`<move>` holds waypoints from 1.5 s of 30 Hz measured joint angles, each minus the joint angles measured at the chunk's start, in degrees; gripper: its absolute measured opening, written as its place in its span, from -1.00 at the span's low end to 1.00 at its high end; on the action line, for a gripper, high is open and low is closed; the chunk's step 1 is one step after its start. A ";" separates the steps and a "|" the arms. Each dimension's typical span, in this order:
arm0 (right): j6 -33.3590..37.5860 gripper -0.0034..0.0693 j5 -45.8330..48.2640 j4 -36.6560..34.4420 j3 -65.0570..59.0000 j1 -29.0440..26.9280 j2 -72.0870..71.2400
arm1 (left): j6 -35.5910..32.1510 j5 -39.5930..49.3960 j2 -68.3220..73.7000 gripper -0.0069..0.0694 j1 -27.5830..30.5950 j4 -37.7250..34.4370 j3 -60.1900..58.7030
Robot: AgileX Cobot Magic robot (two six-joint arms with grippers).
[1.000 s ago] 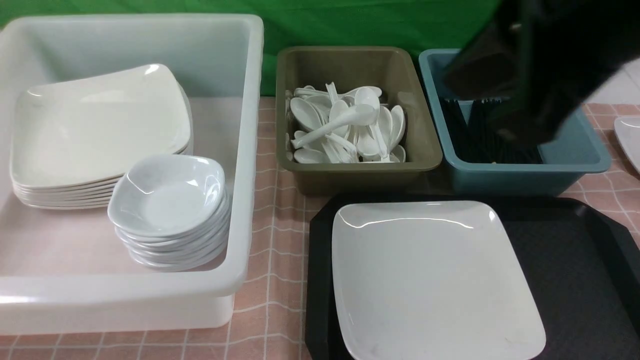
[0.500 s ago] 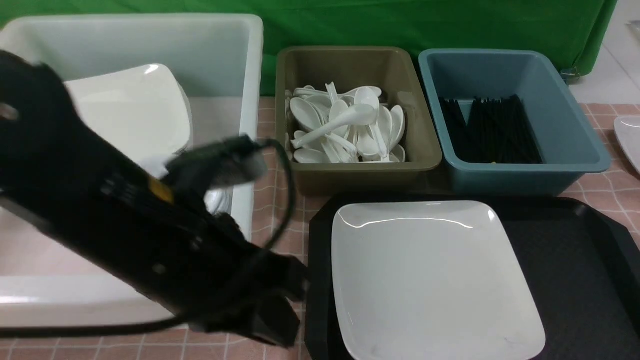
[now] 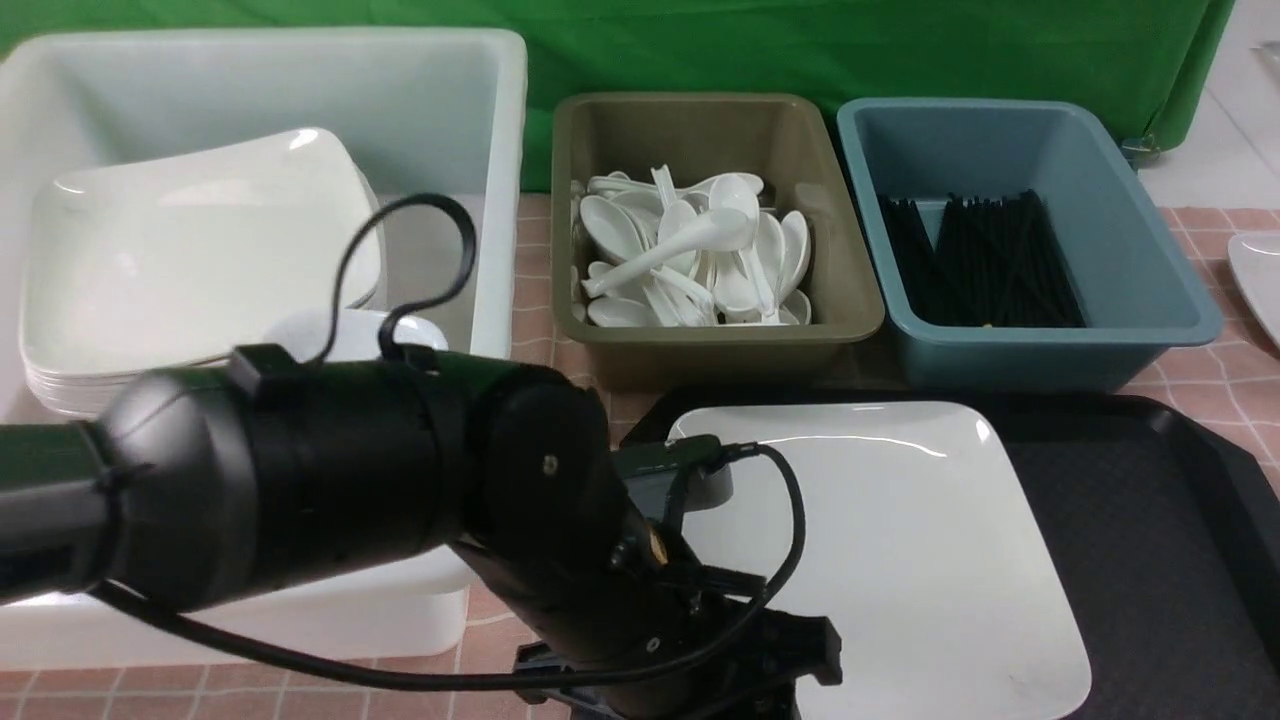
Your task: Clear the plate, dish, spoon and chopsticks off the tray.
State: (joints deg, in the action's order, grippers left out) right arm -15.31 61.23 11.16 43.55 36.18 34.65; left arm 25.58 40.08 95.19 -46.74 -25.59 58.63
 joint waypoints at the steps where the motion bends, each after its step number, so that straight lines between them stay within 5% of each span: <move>1: 0.26 -0.82 0.00 0.00 0.00 0.00 0.00 | 0.70 -1.04 0.61 0.43 0.00 -0.11 0.00; 18: 3.60 -0.82 -0.43 0.00 0.00 0.00 0.00 | 13.69 -7.33 8.11 0.44 -0.43 2.77 0.00; 33: 3.81 -0.80 -0.67 0.00 0.00 0.00 0.00 | 6.02 -20.86 10.55 0.45 -0.55 2.60 0.04; 41: 3.81 -0.79 -0.62 -1.28 0.00 0.00 0.00 | 5.89 -24.49 13.85 0.43 -0.45 -10.45 1.13; 45: 3.76 -0.79 -0.67 -2.65 0.00 0.00 0.00 | 5.95 -25.15 14.68 0.24 -0.45 -12.86 1.39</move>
State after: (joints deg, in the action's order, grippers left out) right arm -11.55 60.56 8.51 43.55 36.18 34.65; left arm 31.54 14.92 109.87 -47.19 -38.45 60.02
